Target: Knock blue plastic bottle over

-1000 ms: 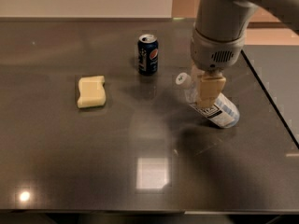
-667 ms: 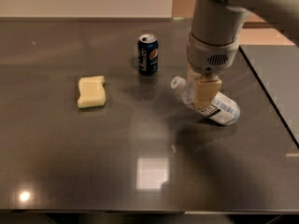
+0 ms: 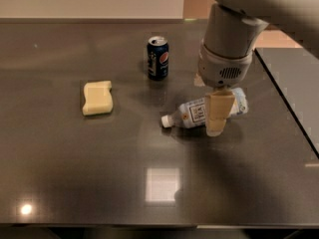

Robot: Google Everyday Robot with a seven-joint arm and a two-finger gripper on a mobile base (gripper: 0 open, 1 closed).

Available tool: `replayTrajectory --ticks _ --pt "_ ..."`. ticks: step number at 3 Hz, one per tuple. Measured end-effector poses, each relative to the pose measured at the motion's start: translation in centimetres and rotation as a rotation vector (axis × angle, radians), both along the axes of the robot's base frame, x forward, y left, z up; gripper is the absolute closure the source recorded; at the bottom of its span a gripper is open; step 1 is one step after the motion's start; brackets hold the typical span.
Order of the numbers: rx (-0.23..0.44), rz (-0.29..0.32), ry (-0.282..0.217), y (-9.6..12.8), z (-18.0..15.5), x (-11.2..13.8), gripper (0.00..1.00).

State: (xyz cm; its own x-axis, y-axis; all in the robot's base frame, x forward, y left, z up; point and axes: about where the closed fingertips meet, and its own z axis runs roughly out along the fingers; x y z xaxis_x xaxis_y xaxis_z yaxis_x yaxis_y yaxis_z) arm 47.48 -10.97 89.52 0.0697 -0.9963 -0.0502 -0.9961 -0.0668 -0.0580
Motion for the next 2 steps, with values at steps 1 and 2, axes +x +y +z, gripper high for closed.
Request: replayTrajectory --ticks 1,2 --pt "0.039 -0.017 0.037 0.1 -1.55 0.34 0.0" --pt "0.039 -0.017 0.037 0.1 -1.55 0.34 0.0"
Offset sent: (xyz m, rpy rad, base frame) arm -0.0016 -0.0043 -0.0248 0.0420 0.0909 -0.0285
